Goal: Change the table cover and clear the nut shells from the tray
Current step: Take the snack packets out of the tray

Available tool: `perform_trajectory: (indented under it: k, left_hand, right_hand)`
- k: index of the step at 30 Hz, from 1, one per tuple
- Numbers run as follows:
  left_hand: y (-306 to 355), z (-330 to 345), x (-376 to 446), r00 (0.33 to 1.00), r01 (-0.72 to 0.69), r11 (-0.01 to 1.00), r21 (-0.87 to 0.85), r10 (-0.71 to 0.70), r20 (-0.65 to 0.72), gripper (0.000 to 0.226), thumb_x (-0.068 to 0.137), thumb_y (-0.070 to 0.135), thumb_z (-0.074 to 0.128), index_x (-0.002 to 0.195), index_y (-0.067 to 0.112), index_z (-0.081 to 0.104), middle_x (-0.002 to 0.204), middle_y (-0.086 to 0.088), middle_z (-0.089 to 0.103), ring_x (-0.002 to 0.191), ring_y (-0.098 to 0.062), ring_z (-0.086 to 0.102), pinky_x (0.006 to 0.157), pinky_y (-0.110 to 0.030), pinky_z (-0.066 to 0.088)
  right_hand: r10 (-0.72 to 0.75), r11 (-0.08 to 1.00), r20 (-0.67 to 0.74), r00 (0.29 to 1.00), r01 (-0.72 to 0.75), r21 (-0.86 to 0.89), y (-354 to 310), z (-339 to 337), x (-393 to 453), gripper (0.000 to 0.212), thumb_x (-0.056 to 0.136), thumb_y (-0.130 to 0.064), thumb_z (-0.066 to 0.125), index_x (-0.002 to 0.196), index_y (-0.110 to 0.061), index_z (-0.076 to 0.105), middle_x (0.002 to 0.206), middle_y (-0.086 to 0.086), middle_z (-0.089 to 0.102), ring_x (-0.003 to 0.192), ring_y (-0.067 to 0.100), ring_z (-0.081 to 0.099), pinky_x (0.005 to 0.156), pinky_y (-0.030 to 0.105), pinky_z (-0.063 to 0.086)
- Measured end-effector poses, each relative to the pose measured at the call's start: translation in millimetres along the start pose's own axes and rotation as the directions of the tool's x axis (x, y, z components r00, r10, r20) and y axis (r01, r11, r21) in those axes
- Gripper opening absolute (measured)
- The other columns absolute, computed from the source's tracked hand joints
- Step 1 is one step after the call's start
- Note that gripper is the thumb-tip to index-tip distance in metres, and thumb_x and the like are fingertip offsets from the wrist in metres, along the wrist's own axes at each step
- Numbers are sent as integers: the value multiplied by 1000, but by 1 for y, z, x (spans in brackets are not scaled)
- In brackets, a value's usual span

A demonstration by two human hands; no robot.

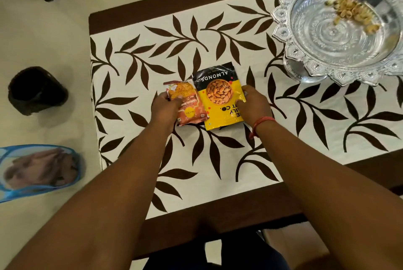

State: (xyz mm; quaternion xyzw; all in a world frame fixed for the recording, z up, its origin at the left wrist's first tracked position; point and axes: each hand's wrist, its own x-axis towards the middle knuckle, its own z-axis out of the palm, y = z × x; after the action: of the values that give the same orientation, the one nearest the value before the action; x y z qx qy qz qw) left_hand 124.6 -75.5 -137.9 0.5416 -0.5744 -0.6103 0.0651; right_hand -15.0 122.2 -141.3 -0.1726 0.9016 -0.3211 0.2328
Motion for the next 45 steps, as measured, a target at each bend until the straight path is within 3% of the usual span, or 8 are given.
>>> perform_trajectory:
  k: [3, 7, 10, 23, 32, 38, 42, 45]
  left_hand:
    - [0, 6, -3, 999, -42, 997, 62, 43, -5, 44, 93, 23, 66, 136, 15, 55, 126, -7, 66, 108, -26, 66, 90, -48, 57]
    - [4, 4, -5, 965, -248, 901, 355, 260, 15, 43, 96, 22, 62, 137, 15, 52, 132, -6, 62, 118, -23, 60, 89, -28, 46]
    - [6, -1, -1, 950, -289, 833, 472, 309, 38, 46, 97, 20, 60, 141, 16, 48, 137, -7, 58, 125, -25, 55, 96, -33, 44]
    - [-6, -13, -3, 967, -240, 971, 19, 241, -83, 45, 95, 16, 63, 138, 24, 51, 119, 6, 62, 110, -17, 64, 86, -43, 59]
    - [-5, -8, 0, 967, -247, 930, 272, 254, 10, 48, 95, 20, 64, 141, 17, 49, 136, -7, 59, 121, -24, 58, 99, -45, 52]
    - [0, -9, 2, 953, -289, 877, 384, 302, 27, 40, 96, 30, 62, 130, 11, 57, 125, -8, 64, 113, -24, 63, 94, -39, 53]
    - [-1, -13, 0, 963, -253, 873, 418, 268, 23, 40, 98, 38, 55, 123, 7, 59, 118, -11, 65, 101, -23, 64, 71, -27, 51]
    - [-4, -22, -9, 962, -267, 835, 482, 261, 81, 43, 98, 40, 54, 122, 5, 58, 116, -14, 63, 101, -26, 65, 78, -39, 57]
  right_hand:
    - [-8, 1000, 16, 1000, 8, -19, -1, 0, 0, 28, 92, -15, 56, 120, -13, 59, 107, 12, 68, 97, 32, 62, 78, 34, 48]
    - [0, 999, 26, 1000, 1, -53, -4, -1, 0, 27, 92, -15, 55, 119, -13, 57, 107, 12, 67, 98, 32, 61, 80, 39, 51]
    - [5, 997, 16, 1000, -4, -78, -5, 2, -2, 30, 92, -13, 53, 122, -12, 57, 111, 14, 65, 101, 33, 60, 82, 39, 50]
    - [2, 993, -35, 999, -6, -115, -2, 11, -3, 40, 95, -15, 57, 135, -12, 50, 124, 13, 61, 113, 33, 58, 90, 41, 48]
    - [34, 993, -35, 999, -38, -114, -3, 13, -2, 43, 95, -16, 56, 137, -11, 48, 125, 14, 61, 114, 33, 57, 93, 45, 49]
    - [63, 991, -35, 997, -67, -115, -7, 15, -2, 43, 93, -18, 54, 135, -12, 50, 123, 13, 61, 111, 32, 59, 91, 45, 51]
    - [70, 978, -59, 996, -80, -192, -9, 15, -5, 44, 95, -22, 52, 137, -10, 48, 132, 17, 51, 111, 36, 57, 87, 40, 47]
    - [73, 960, -83, 994, -92, -266, -9, 13, -12, 46, 96, -26, 53, 138, -8, 45, 137, 19, 44, 116, 41, 54, 88, 42, 45]
